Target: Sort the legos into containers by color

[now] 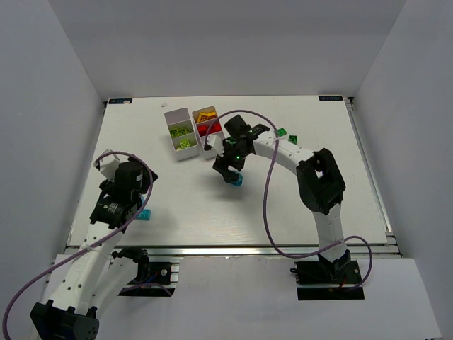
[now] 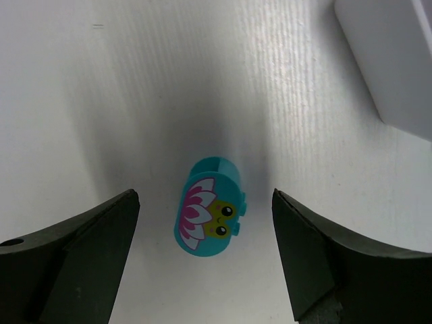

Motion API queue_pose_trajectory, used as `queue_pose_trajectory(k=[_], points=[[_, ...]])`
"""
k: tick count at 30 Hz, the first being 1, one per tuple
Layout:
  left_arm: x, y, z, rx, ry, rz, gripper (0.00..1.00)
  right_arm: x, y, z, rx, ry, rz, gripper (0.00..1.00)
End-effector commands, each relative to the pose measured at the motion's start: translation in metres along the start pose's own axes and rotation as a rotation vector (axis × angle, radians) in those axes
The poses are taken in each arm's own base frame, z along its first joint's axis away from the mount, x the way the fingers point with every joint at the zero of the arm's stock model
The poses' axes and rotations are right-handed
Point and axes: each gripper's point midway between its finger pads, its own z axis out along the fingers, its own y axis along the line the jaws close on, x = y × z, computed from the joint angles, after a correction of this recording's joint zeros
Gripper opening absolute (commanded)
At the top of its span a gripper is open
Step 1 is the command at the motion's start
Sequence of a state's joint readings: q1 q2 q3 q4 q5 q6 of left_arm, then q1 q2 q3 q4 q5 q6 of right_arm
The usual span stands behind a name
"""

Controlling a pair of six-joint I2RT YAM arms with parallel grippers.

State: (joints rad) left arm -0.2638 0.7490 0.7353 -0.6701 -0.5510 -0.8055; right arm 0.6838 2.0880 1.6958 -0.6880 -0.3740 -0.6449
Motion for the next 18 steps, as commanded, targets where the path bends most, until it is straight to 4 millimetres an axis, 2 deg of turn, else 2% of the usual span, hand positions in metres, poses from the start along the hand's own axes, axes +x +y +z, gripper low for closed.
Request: queue_pose_trajectory(k=[1, 8, 13, 17, 18], points=[[-0.002, 0.000, -0.001, 0.012, -0.012, -0.012, 0.98, 0.005, -0.022, -0.002, 0.149, 0.067, 0.032, 0.84], [-0.001, 0.001, -0.002, 0.017, -0.016, -0.019, 0.98, 0.013, -0.026, 0.005, 0.176, 0.127, 0.034, 0.82], [-0.004, 0.002, -0.003, 0.014, -0.024, -0.014, 0.98, 0.018, -0.019, 0.020, 0.151, 0.171, 0.053, 0.77], [-0.003, 0.004, -0.005, 0.012, -0.025, -0.016, 0.98, 0.018, -0.018, 0.021, 0.149, 0.170, 0.054, 0.64], [-0.002, 0.005, -0.004, 0.011, -0.022, -0.016, 0.98, 0.019, -0.017, 0.021, 0.144, 0.170, 0.052, 0.54]])
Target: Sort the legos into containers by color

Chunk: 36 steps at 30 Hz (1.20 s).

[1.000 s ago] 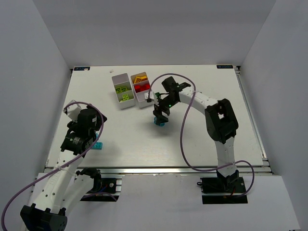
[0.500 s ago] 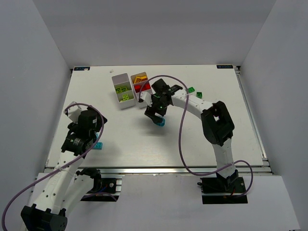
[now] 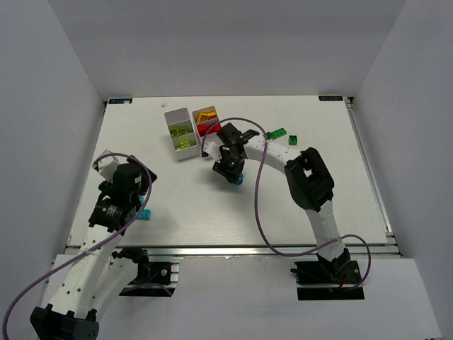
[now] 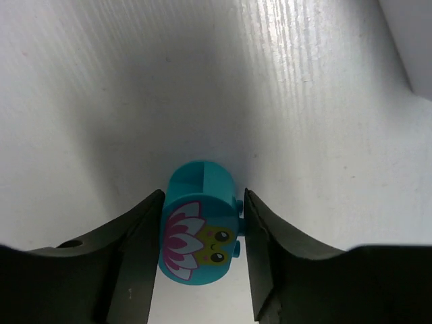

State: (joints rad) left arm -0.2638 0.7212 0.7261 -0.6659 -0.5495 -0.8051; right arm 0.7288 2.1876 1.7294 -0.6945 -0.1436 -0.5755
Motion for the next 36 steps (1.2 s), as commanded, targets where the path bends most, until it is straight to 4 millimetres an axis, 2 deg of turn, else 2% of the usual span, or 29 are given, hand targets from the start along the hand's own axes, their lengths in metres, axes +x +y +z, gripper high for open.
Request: queue_pose_trajectory(k=[1, 2, 5, 6, 9, 10, 11, 12, 13, 14, 15, 16, 17, 19, 20, 21, 22, 23, 24, 26, 27, 30, 36], points=[[0.000, 0.005, -0.001, -0.004, -0.009, -0.007, 0.98, -0.014, 0.000, -0.012, 0.006, -0.029, -0.005, 0.46], [0.000, 0.005, -0.002, -0.004, -0.011, -0.008, 0.98, -0.016, 0.000, -0.014, -0.002, -0.036, -0.016, 0.27], [-0.001, 0.007, -0.003, -0.003, -0.014, -0.011, 0.98, -0.028, 0.009, -0.029, -0.049, -0.082, -0.034, 0.00], [-0.001, 0.007, -0.004, -0.004, -0.015, -0.013, 0.98, -0.041, 0.016, -0.041, -0.086, -0.146, -0.064, 0.00], [-0.001, 0.008, -0.004, -0.007, -0.017, -0.013, 0.98, -0.065, 0.022, -0.064, -0.127, -0.309, -0.100, 0.00], [-0.002, 0.007, -0.004, -0.004, -0.020, -0.015, 0.98, -0.086, 0.025, -0.083, -0.132, -0.460, -0.134, 0.00], [-0.002, 0.008, -0.005, -0.008, -0.021, -0.015, 0.98, -0.092, 0.017, -0.095, -0.110, -0.547, -0.134, 0.00], [-0.002, 0.008, -0.005, -0.007, -0.021, -0.013, 0.98, -0.108, 0.018, -0.128, -0.075, -0.669, -0.122, 0.00], [-0.002, 0.008, -0.005, -0.007, -0.022, -0.014, 0.98, -0.086, 0.026, -0.108, -0.082, -0.685, -0.079, 0.00], [-0.002, 0.009, -0.005, -0.010, -0.022, -0.013, 0.98, -0.122, 0.004, -0.142, 0.082, -0.910, -0.167, 0.00], [-0.003, 0.009, -0.005, -0.010, -0.024, -0.013, 0.98, -0.128, 0.000, -0.167, 0.180, -1.013, -0.178, 0.00], [-0.003, 0.009, -0.005, -0.009, -0.023, -0.012, 0.98, -0.111, 0.001, -0.152, 0.221, -1.044, -0.126, 0.00], [-0.003, 0.010, -0.006, -0.012, -0.024, -0.012, 0.98, -0.132, -0.004, -0.189, 0.335, -1.215, -0.208, 0.00], [-0.003, 0.010, -0.006, -0.010, -0.026, -0.015, 0.98, -0.135, -0.016, -0.185, 0.393, -1.251, -0.180, 0.00], [-0.003, 0.010, -0.006, -0.008, -0.026, -0.017, 0.98, -0.144, -0.024, -0.191, 0.412, -1.266, -0.165, 0.00], [-0.003, 0.010, -0.006, -0.008, -0.026, -0.019, 0.98, -0.145, -0.036, -0.178, 0.424, -1.240, -0.124, 0.00], [-0.003, 0.010, -0.006, -0.006, -0.026, -0.026, 0.98, -0.150, -0.043, -0.177, 0.429, -1.240, -0.097, 0.00], [-0.003, 0.009, -0.006, -0.005, -0.028, -0.029, 0.98, -0.161, -0.052, -0.187, 0.437, -1.270, -0.065, 0.00], [-0.003, 0.010, -0.006, -0.006, -0.028, -0.030, 0.98, -0.163, -0.057, -0.177, 0.439, -1.262, -0.052, 0.00], [-0.003, 0.010, -0.007, -0.006, -0.030, -0.032, 0.98, -0.170, -0.068, -0.181, 0.469, -1.295, -0.014, 0.00], [-0.004, 0.010, -0.007, -0.007, -0.031, -0.034, 0.98, -0.176, -0.079, -0.181, 0.504, -1.304, 0.002, 0.00], [-0.005, 0.011, -0.007, -0.011, -0.034, -0.028, 0.98, -0.183, -0.097, -0.175, 0.554, -1.308, 0.048, 0.00], [-0.003, 0.012, -0.006, -0.014, -0.033, -0.027, 0.98, -0.179, -0.099, -0.156, 0.524, -1.282, 0.087, 0.00]])
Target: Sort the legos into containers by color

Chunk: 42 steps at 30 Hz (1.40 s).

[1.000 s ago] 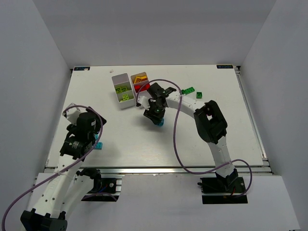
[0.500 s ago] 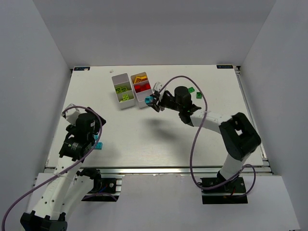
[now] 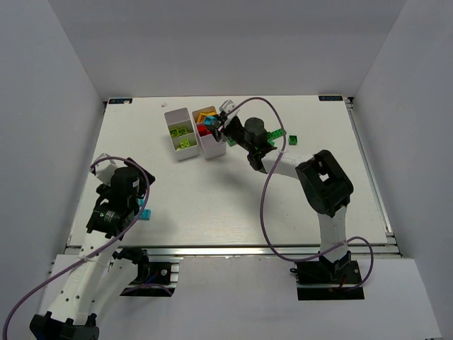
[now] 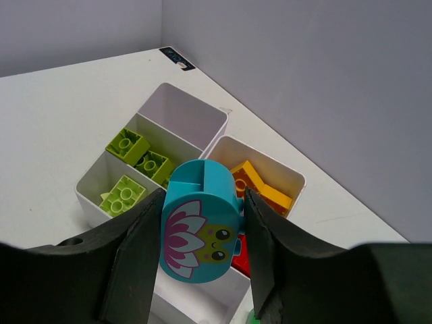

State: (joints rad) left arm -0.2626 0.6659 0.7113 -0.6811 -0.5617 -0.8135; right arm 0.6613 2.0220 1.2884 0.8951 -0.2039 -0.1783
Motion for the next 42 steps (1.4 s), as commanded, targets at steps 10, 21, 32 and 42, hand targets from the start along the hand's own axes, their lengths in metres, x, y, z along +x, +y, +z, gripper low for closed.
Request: queue_pose_trajectory(k=[10, 21, 32, 42], points=[[0.003, 0.006, 0.004, -0.021, -0.001, 0.005, 0.98, 0.003, -0.011, -0.004, 0.130, -0.017, 0.148, 0.00], [0.002, 0.008, 0.002, -0.037, 0.003, 0.015, 0.98, 0.023, -0.003, 0.000, 0.157, 0.008, 0.283, 0.00], [-0.001, 0.006, 0.003, -0.050, 0.005, 0.031, 0.98, 0.042, -0.003, 0.012, 0.174, 0.026, 0.311, 0.00], [0.002, 0.005, 0.007, -0.055, 0.019, 0.045, 0.98, 0.050, -0.009, 0.020, 0.209, 0.024, 0.311, 0.22]])
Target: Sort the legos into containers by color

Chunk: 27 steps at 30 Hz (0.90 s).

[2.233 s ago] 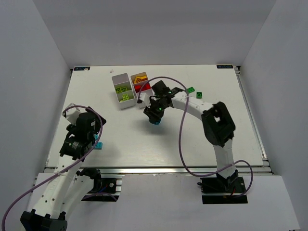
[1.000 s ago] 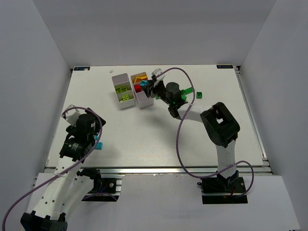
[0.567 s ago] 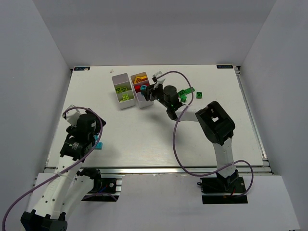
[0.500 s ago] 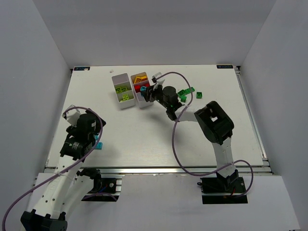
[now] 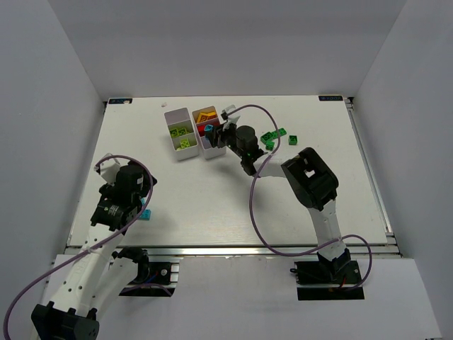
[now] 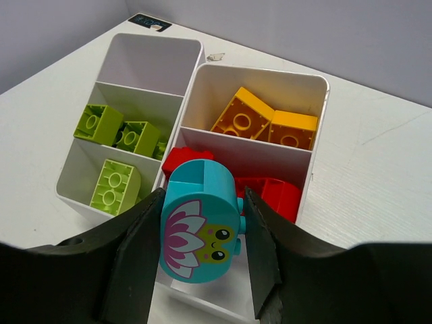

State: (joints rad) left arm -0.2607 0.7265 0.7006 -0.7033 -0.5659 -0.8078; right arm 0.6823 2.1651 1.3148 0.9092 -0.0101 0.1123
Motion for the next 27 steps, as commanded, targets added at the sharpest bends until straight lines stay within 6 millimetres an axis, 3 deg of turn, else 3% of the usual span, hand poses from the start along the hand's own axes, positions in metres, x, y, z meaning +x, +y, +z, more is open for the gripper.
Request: queue_pose_trajectory(k=[1, 7, 8, 9, 16, 20, 22, 23, 24, 27], points=[[-0.014, -0.004, -0.004, 0.006, -0.032, -0.010, 0.98, -0.026, -0.001, 0.011, 0.024, -0.089, 0.012, 0.27], [-0.013, -0.004, -0.003, 0.004, -0.030, -0.010, 0.98, -0.018, 0.000, 0.010, 0.014, -0.072, 0.003, 0.58], [-0.014, -0.004, -0.004, 0.005, -0.031, -0.011, 0.98, -0.017, 0.001, 0.010, 0.010, -0.068, 0.002, 0.66], [-0.014, -0.005, -0.003, 0.004, -0.030, -0.011, 0.98, -0.017, 0.001, 0.009, 0.008, -0.070, 0.002, 0.89], [-0.013, -0.005, -0.003, 0.009, -0.030, -0.015, 0.98, -0.026, 0.003, 0.003, 0.004, -0.083, -0.005, 0.89], [-0.015, -0.008, -0.004, 0.028, -0.033, -0.017, 0.98, -0.043, 0.012, -0.006, -0.042, -0.113, -0.032, 0.89], [-0.015, -0.011, -0.005, 0.044, -0.030, -0.016, 0.96, -0.061, 0.014, -0.013, -0.056, -0.141, -0.052, 0.89], [-0.015, -0.012, -0.005, 0.052, -0.030, -0.013, 0.95, -0.058, 0.013, -0.018, -0.055, -0.131, -0.068, 0.89], [-0.015, -0.013, -0.006, 0.060, -0.033, -0.016, 0.94, -0.073, 0.012, -0.024, -0.056, -0.154, -0.083, 0.90], [-0.015, -0.016, -0.007, 0.082, -0.034, -0.024, 0.92, -0.083, 0.012, -0.040, -0.117, -0.122, -0.135, 0.90]])
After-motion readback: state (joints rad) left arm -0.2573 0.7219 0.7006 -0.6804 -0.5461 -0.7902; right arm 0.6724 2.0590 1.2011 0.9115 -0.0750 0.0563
